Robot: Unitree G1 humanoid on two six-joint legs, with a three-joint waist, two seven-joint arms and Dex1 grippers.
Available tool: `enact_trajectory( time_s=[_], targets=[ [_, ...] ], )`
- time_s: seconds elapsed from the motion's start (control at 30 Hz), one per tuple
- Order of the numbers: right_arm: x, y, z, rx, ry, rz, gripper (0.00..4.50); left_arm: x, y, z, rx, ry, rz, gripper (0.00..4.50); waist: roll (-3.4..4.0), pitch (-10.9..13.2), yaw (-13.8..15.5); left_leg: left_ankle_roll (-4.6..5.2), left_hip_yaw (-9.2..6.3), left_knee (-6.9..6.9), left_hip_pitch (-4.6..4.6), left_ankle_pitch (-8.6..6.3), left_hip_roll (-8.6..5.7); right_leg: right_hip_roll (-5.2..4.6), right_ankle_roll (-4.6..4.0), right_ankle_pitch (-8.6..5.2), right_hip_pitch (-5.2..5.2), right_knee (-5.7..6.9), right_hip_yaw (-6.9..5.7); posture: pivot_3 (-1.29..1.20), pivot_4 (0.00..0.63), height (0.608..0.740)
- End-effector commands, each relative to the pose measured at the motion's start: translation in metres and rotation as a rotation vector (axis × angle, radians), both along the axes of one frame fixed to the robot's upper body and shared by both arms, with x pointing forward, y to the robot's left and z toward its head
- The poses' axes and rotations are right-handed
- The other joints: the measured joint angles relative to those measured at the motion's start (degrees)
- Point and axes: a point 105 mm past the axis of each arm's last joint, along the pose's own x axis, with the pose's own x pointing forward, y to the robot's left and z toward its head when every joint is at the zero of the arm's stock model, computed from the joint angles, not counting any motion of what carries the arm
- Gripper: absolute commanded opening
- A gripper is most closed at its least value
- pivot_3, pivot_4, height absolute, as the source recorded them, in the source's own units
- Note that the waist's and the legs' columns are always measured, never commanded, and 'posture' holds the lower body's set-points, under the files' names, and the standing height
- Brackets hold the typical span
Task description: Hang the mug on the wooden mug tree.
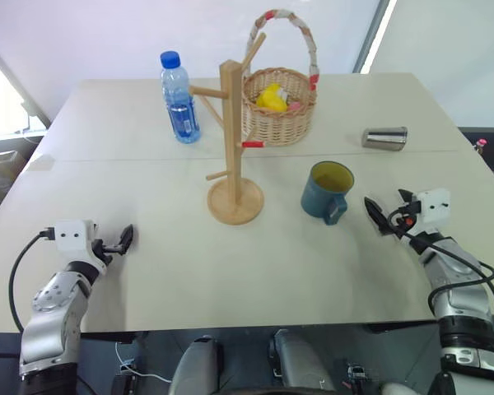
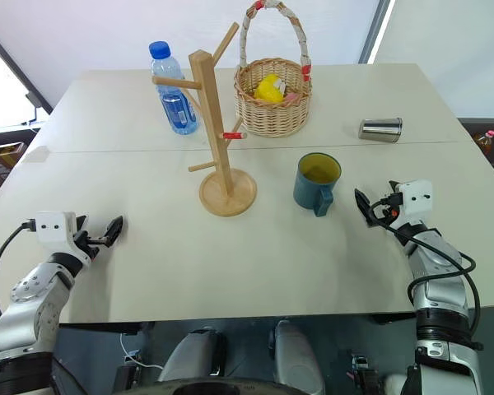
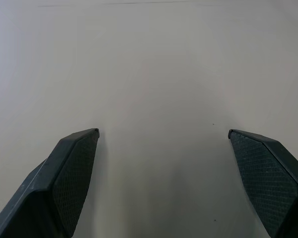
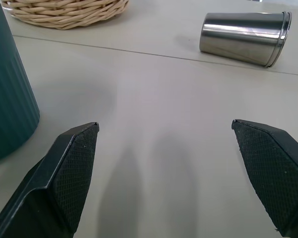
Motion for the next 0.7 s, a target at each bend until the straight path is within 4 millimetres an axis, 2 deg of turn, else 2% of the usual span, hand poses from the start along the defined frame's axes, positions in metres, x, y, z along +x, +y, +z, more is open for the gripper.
enact_trajectory(
  time_s=[0.03, 0.2, 0.37, 0.57, 0.7],
  targets=[
    [-0.002, 0.0, 0.015, -0.018, -0.052, 0.002, 4.45, 0.003, -0.005, 0.01, 0.016, -0.032, -0.023, 4.5, 0.0, 0.0, 0.0, 0.0, 0.0, 0.0, 0.0, 0.0, 0.0, 0.0, 0.0, 0.0, 0.0, 0.0, 0.0, 0.0, 0.15, 0.74],
    [-0.004, -0.002, 0.015, -0.027, -0.049, -0.006, 4.45, 0.004, -0.003, 0.013, 0.008, -0.046, -0.005, 4.5, 0.0, 0.0, -0.01, 0.0, 0.0, 0.0, 0.0, 0.0, 0.0, 0.0, 0.0, 0.0, 0.0, 0.0, 0.0, 0.0, 0.15, 0.74],
    [-0.009, -0.01, 0.016, -0.042, -0.057, -0.04, 4.45, 0.009, -0.011, 0.017, -0.009, -0.065, -0.042, 4.5, 0.0, 0.0, 0.01, 0.0, 0.0, 0.0, 0.0, 0.0, 0.0, 0.0, 0.0, 0.0, 0.0, 0.0, 0.0, 0.0, 0.15, 0.74],
    [-0.023, -0.016, 0.018, -0.049, -0.073, -0.086, 4.45, 0.021, -0.049, 0.028, -0.041, -0.104, -0.244, 4.5, 0.0, 0.0, 0.12, 0.0, 0.0, 0.0, -0.03, 0.0, -0.01, 0.0, 0.0, 0.0, 0.0, -0.01, 0.0, 0.0, 0.15, 0.74],
    [-0.044, -0.015, 0.024, -0.061, -0.09, -0.108, 4.45, 0.019, -0.099, 0.03, -0.047, -0.098, -0.529, 4.5, 0.02, -0.01, 0.15, 0.0, -0.01, -0.02, -0.02, 0.0, 0.0, 0.01, 0.0, 0.0, 0.0, -0.01, 0.0, 0.0, 0.15, 0.74]
  ],
)
